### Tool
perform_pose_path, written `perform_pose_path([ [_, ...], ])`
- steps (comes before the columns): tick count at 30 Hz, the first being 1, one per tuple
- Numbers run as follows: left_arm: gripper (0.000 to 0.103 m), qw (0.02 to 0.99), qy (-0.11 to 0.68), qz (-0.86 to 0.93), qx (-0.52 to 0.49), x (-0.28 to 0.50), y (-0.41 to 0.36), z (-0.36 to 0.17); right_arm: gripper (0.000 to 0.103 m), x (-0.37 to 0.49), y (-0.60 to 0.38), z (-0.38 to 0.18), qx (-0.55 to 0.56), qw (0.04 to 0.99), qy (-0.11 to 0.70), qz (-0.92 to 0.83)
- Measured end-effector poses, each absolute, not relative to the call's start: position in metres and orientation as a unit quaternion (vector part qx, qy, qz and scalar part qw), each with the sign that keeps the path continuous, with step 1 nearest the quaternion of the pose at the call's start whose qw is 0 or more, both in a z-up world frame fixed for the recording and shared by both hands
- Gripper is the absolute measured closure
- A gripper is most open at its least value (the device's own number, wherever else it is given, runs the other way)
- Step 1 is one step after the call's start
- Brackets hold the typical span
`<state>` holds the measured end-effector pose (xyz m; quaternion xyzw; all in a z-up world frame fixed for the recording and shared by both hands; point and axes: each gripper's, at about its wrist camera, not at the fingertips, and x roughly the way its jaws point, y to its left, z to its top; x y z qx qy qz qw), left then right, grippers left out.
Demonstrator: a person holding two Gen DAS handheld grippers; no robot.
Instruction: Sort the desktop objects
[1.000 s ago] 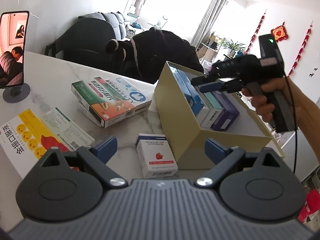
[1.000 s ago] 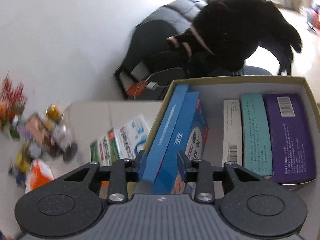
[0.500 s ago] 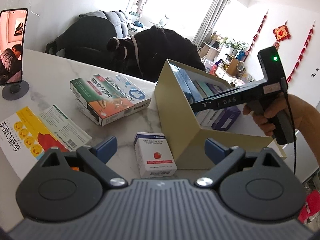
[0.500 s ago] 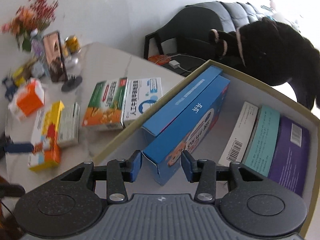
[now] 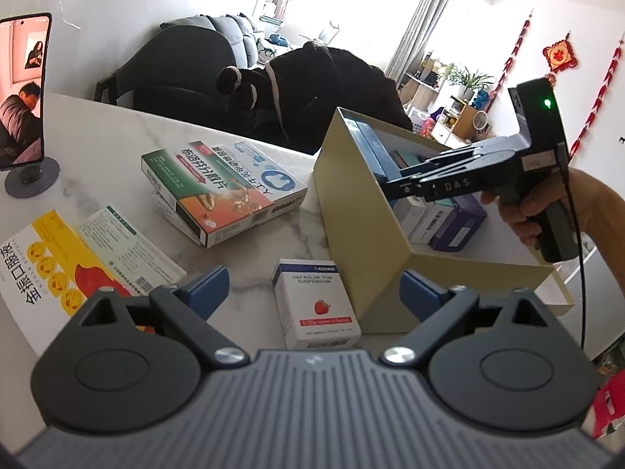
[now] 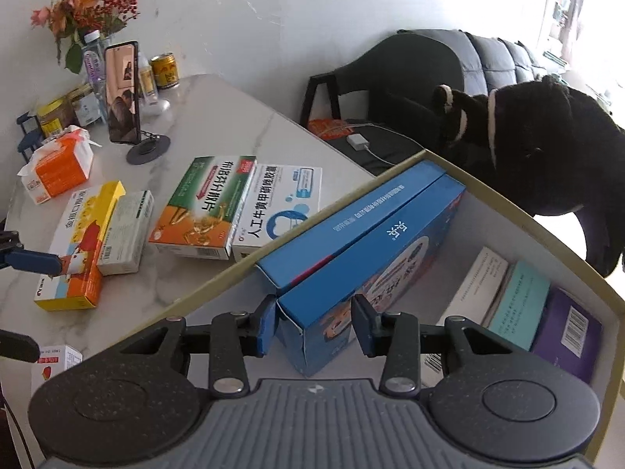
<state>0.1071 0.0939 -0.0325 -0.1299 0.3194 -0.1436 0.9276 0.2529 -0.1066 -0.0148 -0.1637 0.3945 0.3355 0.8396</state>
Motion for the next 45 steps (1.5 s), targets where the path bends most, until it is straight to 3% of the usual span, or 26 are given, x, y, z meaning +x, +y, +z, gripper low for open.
perform_pose_path([
  [8, 0.007, 0.929, 0.322, -0.133, -0.126, 0.116, 0.096, -0.035, 0.057, 0.253, -0.113, -0.014, -0.145, 0.844, 0.396, 0.331],
  [12, 0.007, 0.931, 0.322, -0.119, -0.123, 0.116, 0.106, -0.034, 0.042, 0.253, -0.117, -0.014, -0.135, 0.847, 0.396, 0.328],
  [23, 0.007, 0.939, 0.318, -0.035, -0.125, 0.094, 0.172, -0.031, 0.025, 0.215, -0.125, 0.019, -0.094, 0.881, 0.348, 0.307],
  [35, 0.007, 0.931, 0.333, 0.018, -0.149, 0.065, 0.222, -0.039, 0.020, 0.159, -0.090, 0.049, -0.064, 0.885, 0.298, 0.353],
  [45, 0.007, 0.928, 0.336, 0.029, -0.161, 0.045, 0.240, -0.048, 0.020, 0.122, -0.039, 0.041, -0.049, 0.868, 0.290, 0.400],
])
